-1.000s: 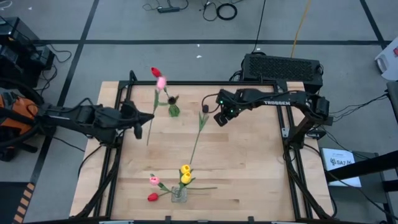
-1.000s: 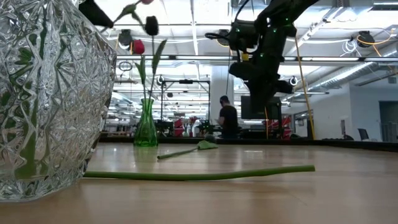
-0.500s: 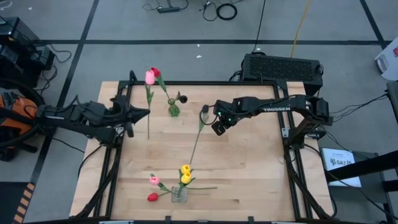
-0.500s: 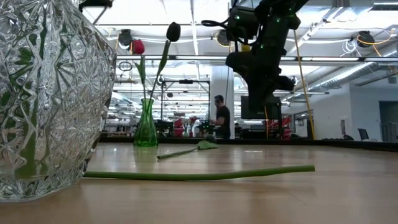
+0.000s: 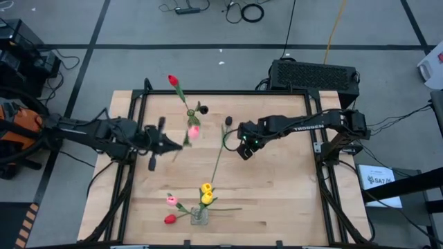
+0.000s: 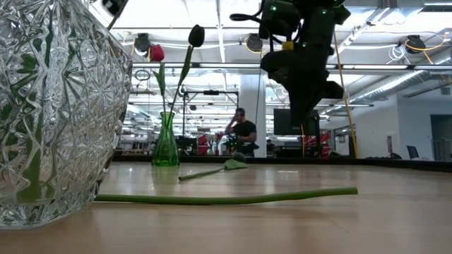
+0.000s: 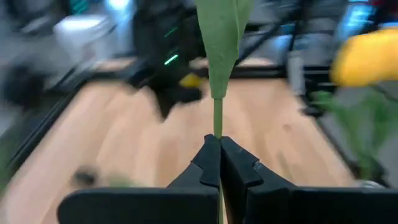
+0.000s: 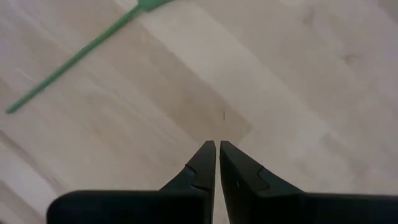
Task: Sort flowers into vase by color
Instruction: Put the pink flower into the transparent vase
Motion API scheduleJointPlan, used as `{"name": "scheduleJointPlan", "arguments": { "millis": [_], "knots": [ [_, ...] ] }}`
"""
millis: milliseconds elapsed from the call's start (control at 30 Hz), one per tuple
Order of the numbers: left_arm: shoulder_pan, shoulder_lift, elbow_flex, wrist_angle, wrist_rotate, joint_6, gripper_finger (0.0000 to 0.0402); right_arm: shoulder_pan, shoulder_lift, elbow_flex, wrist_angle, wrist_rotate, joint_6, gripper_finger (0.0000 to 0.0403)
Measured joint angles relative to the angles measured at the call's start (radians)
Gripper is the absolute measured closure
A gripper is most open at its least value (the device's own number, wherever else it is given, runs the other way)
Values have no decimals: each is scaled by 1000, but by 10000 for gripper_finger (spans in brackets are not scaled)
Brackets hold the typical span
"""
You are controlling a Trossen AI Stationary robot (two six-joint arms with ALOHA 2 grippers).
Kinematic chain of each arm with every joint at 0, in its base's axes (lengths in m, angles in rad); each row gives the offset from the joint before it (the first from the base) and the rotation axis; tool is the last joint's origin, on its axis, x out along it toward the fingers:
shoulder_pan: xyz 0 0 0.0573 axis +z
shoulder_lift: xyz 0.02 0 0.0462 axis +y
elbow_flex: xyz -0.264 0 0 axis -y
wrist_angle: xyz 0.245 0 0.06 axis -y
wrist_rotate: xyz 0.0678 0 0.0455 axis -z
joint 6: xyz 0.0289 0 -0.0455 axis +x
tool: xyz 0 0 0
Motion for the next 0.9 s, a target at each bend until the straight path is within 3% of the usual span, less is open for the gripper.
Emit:
{"name": "scheduleJointPlan", "arguments": {
  "millis": [167, 300, 533, 667, 900],
  "knots": [
    [1, 73, -7, 158, 122, 120, 402, 62, 0, 0, -67, 15, 104, 387],
    [11, 63, -113, 355, 207, 116, 402, 129, 0, 0, -92, 75, 208, 387],
    [11, 39, -341, 727, 174, -71, 401, 220, 0, 0, -99, 82, 345, 387],
    [8, 42, -378, 750, 110, -151, 401, 251, 0, 0, -109, 82, 403, 387],
    [-19, 43, -377, 755, 108, -162, 401, 265, 0, 0, -82, 80, 407, 387]
  ]
}}
